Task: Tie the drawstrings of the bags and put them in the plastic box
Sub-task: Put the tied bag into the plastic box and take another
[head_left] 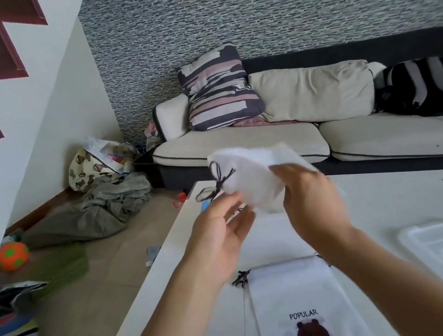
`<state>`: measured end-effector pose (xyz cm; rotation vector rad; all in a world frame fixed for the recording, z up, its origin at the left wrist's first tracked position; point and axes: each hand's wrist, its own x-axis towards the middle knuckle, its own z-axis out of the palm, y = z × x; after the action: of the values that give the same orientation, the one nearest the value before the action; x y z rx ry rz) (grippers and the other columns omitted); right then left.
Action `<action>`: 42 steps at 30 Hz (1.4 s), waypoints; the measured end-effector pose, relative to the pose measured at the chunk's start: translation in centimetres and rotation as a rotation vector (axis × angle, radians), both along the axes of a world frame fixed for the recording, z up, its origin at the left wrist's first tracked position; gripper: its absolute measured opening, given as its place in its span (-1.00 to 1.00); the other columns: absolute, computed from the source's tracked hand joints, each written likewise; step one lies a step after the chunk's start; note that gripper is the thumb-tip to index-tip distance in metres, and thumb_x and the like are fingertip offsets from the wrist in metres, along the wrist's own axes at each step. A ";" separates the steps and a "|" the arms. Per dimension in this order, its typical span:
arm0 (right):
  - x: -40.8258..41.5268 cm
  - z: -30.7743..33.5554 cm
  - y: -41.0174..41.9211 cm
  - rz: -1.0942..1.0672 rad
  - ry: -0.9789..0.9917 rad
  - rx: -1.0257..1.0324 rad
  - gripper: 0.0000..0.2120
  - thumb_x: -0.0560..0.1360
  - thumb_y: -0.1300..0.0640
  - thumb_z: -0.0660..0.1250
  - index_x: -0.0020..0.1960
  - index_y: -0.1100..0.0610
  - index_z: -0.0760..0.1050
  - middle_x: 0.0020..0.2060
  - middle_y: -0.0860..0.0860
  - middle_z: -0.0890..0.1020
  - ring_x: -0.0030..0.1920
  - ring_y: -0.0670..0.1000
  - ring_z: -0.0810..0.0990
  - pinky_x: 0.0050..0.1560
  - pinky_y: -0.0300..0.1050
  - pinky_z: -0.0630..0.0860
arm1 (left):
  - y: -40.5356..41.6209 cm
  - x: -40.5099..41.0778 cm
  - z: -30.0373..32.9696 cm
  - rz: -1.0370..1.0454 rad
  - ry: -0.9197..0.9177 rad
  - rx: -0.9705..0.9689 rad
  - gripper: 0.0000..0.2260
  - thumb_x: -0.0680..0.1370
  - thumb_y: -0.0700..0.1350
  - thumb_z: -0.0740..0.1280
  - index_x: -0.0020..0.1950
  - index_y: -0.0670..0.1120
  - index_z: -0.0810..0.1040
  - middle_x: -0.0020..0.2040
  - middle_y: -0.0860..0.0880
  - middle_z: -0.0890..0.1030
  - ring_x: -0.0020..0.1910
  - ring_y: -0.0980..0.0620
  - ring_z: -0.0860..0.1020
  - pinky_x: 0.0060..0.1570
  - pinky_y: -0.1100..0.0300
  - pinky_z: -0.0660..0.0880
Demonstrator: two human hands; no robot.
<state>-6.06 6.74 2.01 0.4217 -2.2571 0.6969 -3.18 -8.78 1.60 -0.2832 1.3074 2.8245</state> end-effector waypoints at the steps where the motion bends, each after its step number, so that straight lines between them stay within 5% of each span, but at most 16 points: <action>1: -1.0 0.7 0.3 -0.014 0.033 -0.002 -0.48 0.34 0.49 0.23 0.19 0.13 0.63 0.08 0.08 0.70 -0.10 0.22 0.68 -0.16 -0.03 0.59 | -0.2 -0.3 -0.3 0.030 -0.020 -0.112 -0.83 0.53 -0.22 0.41 0.12 -0.12 0.60 0.02 -0.12 0.69 -0.01 -0.06 0.66 0.06 0.09 0.62; 6: -7.5 1.0 -0.4 -0.144 -0.178 0.287 -0.52 0.43 0.39 0.17 0.25 0.07 0.56 0.13 0.09 0.64 0.03 0.23 0.61 -0.11 -0.03 0.48 | -2.1 -1.5 -2.2 0.254 -0.041 -0.760 -0.75 0.51 -0.14 0.42 0.18 -0.02 0.59 -0.06 0.06 0.66 -0.08 0.09 0.63 0.10 0.05 0.60; 10: -11.5 -1.5 -1.6 -0.071 -0.816 0.627 -0.60 0.62 0.13 0.19 0.46 0.07 0.38 0.42 0.08 0.45 0.37 0.18 0.46 0.27 -0.01 0.42 | -2.9 -1.6 -2.8 0.199 0.024 -1.077 -0.77 0.53 -0.08 0.40 0.18 0.02 0.59 0.07 0.09 0.63 -0.01 0.14 0.60 -0.06 0.17 0.50; 12: -11.8 -2.4 -1.9 0.037 -1.254 0.594 -0.33 0.61 -0.27 0.18 0.59 0.03 0.16 0.58 0.00 0.20 0.56 0.09 0.19 0.48 0.01 0.16 | -2.9 -1.9 -3.0 0.155 0.052 -1.159 -0.75 0.52 -0.05 0.41 0.19 0.01 0.59 0.09 0.10 0.62 0.00 0.13 0.61 -0.02 0.14 0.53; 14: -11.8 -2.7 -1.7 0.019 -1.472 0.390 0.04 0.34 -0.62 0.15 0.62 -0.04 0.06 0.61 -0.03 0.11 0.61 0.05 0.05 0.53 0.05 0.03 | -2.6 -2.1 -3.1 0.121 0.077 -1.207 -0.74 0.52 -0.02 0.42 0.20 0.02 0.58 0.10 0.10 0.62 0.01 0.12 0.61 0.06 0.11 0.55; 17: -11.9 -3.2 -1.8 -0.090 -1.323 0.340 0.24 0.11 -0.74 0.15 0.59 -0.04 0.16 0.58 0.01 0.21 0.58 0.10 0.15 0.50 0.08 0.11 | -2.3 -2.2 -3.2 0.064 0.085 -1.414 -0.70 0.52 0.05 0.42 0.23 0.03 0.57 0.15 0.10 0.60 0.10 0.08 0.59 0.12 0.13 0.53; 20: -12.2 -3.6 -1.9 -0.057 -1.388 0.349 0.32 -0.02 -0.79 0.09 0.59 -0.10 0.17 0.60 -0.01 0.17 0.59 0.11 0.13 0.51 0.12 0.09 | -2.2 -1.8 -3.8 -0.050 0.046 -1.686 -0.62 0.54 0.11 0.39 0.30 0.01 0.53 0.23 0.05 0.57 0.20 0.01 0.54 0.18 0.11 0.48; 22: -11.2 -1.6 -1.8 -0.015 -1.270 0.413 0.13 0.20 -0.71 0.11 0.50 0.04 0.34 0.53 0.03 0.31 0.50 0.13 0.31 0.42 0.07 0.23 | -2.3 -1.7 -4.1 -0.125 0.001 -1.794 -0.59 0.53 0.15 0.38 0.31 0.01 0.52 0.25 0.04 0.55 0.22 -0.03 0.53 0.20 0.08 0.48; 25: -8.1 1.0 -1.7 0.060 -0.678 0.509 -0.38 0.47 -0.43 0.27 -0.09 0.17 0.58 -0.02 0.09 0.64 -0.09 0.11 0.59 -0.08 -0.05 0.51 | -3.0 -1.6 -4.5 -0.179 -0.042 -1.866 -0.60 0.53 0.19 0.36 0.27 0.01 0.52 0.23 0.01 0.56 0.20 -0.06 0.52 0.14 0.08 0.48; 26: -7.1 1.0 -1.6 0.154 -0.689 0.515 -0.46 0.49 -0.32 0.34 -0.14 0.20 0.61 -0.14 0.07 0.67 -0.16 0.10 0.63 -0.14 -0.07 0.56 | -3.2 -1.5 -4.6 -0.193 -0.054 -1.886 -0.61 0.53 0.19 0.35 0.26 0.01 0.53 0.22 0.02 0.56 0.20 -0.06 0.53 0.13 0.09 0.48; 28: -4.3 -1.0 -0.9 0.272 -1.115 0.629 -0.57 0.53 -0.17 0.40 -0.14 0.24 0.62 -0.19 0.09 0.72 -0.23 0.08 0.72 -0.17 -0.09 0.65 | -3.3 -0.9 -4.6 -0.244 -0.069 -1.888 -0.64 0.52 0.19 0.36 0.21 0.02 0.55 0.16 0.03 0.58 0.16 -0.05 0.54 0.16 0.06 0.50; 30: -3.4 -4.6 0.6 0.120 -1.287 0.881 -0.60 0.57 -0.14 0.36 -0.15 0.22 0.54 -0.15 0.09 0.68 -0.27 0.08 0.69 -0.21 -0.13 0.60 | -3.0 -0.4 -4.7 -0.282 -0.061 -1.883 -0.74 0.51 0.18 0.38 0.07 0.05 0.56 0.04 0.03 0.56 0.01 -0.06 0.53 0.16 0.02 0.52; 32: -3.2 -8.3 2.8 -0.052 -1.065 0.962 -0.64 0.60 -0.14 0.31 0.02 0.18 0.54 0.00 0.08 0.63 -0.07 0.10 0.66 -0.10 -0.14 0.54 | -2.7 0.4 -4.7 -0.300 -0.048 -1.905 -0.73 0.50 0.17 0.38 -0.05 -0.02 0.55 -0.04 -0.01 0.57 -0.08 -0.09 0.52 0.11 0.05 0.53; 34: -3.7 -11.1 4.8 -0.089 -0.962 0.763 -0.66 0.58 -0.13 0.32 0.19 0.11 0.54 0.13 0.08 0.62 0.07 0.16 0.64 0.05 -0.06 0.57 | -2.5 0.7 -4.7 -0.298 -0.038 -1.903 -0.65 0.51 0.19 0.38 0.07 -0.08 0.60 0.05 -0.03 0.61 0.03 -0.10 0.57 0.15 0.02 0.53; 37: -3.2 -12.0 5.7 -0.124 -0.854 0.575 -0.78 0.54 -0.04 0.41 0.09 0.06 0.62 0.03 0.08 0.65 0.01 0.19 0.62 -0.01 -0.02 0.55 | -2.3 1.3 -4.5 -0.272 -0.004 -1.883 -0.62 0.50 0.23 0.39 0.17 0.01 0.57 0.13 0.03 0.56 0.12 -0.03 0.54 0.17 0.05 0.51; 42: -3.8 -10.7 5.5 -0.088 -0.672 0.565 -0.83 0.56 -0.08 0.36 -0.02 -0.01 0.67 -0.10 0.03 0.66 -0.13 0.16 0.59 -0.12 -0.05 0.50 | -2.8 1.2 -4.5 -0.252 -0.003 -1.854 -0.65 0.49 0.22 0.41 0.14 0.04 0.57 0.15 0.05 0.57 0.13 -0.01 0.54 0.14 0.08 0.50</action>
<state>-9.81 12.26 -8.66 0.3800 -3.0963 0.1341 -1.96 -11.57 -2.91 -0.0498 3.0158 0.6218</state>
